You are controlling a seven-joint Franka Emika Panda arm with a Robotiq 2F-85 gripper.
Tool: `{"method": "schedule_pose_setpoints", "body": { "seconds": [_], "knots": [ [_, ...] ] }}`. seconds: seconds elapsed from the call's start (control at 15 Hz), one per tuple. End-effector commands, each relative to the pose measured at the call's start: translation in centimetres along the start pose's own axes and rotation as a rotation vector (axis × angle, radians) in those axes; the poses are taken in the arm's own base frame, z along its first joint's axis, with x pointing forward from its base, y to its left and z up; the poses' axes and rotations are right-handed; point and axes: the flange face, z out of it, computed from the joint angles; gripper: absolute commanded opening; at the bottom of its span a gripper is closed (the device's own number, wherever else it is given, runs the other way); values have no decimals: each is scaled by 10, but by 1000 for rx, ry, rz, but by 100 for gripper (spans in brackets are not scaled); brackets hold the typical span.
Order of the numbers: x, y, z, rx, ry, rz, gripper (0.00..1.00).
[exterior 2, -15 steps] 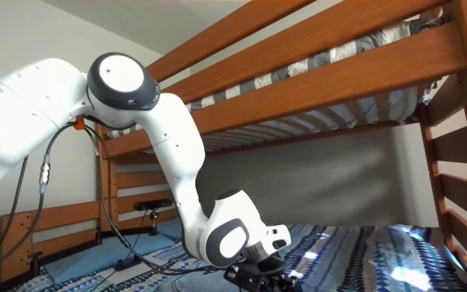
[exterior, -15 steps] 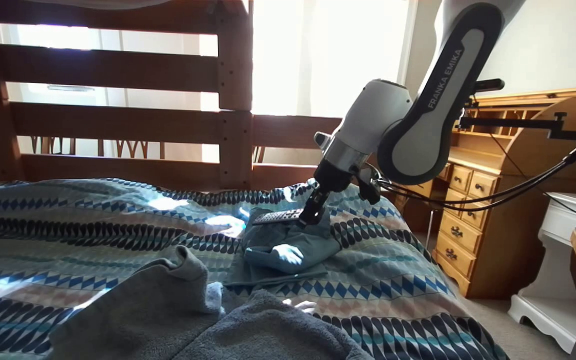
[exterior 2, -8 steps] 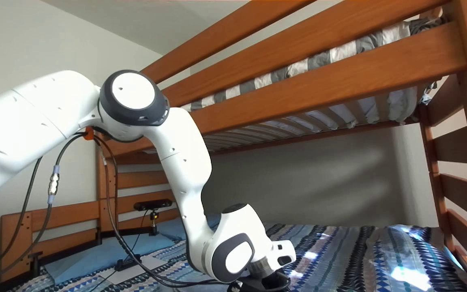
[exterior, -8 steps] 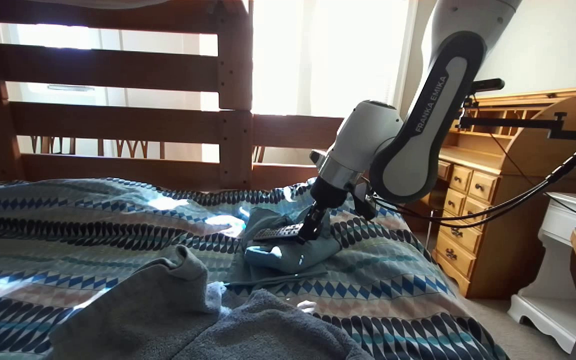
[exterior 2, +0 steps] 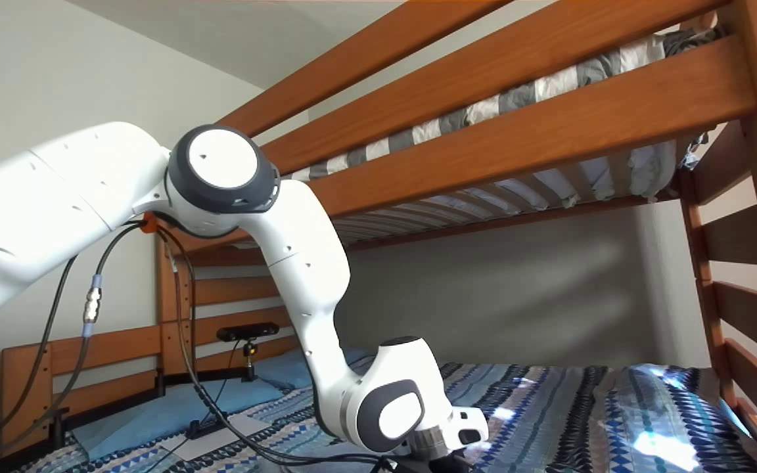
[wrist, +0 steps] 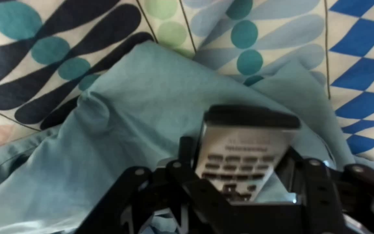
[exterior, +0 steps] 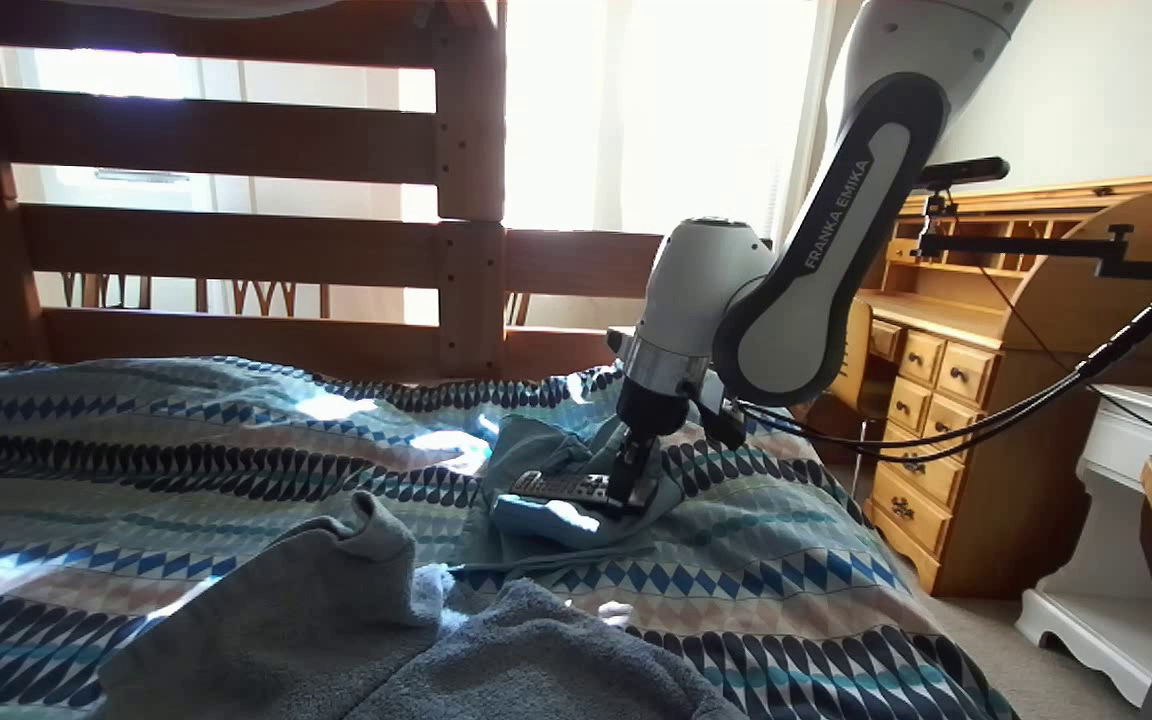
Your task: Move the blue pillow case to the right and fold it in half then place the remote control on the pillow case.
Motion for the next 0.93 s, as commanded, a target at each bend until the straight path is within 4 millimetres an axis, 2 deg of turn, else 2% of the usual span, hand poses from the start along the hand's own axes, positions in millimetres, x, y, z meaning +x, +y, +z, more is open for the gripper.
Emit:
{"method": "schedule_pose_setpoints", "body": {
  "seconds": [0.0, 0.07, 0.27, 0.53, 0.87],
  "knots": [
    [12, -9, -11, 21, -37, 1, 96],
    [15, -14, -18, 24, -32, -5, 99],
    [23, -31, -43, 35, -25, -23, 100],
    [29, -56, -86, 43, -28, -26, 100],
    [17, -92, -151, 51, -23, 26, 100]
  ]
}}
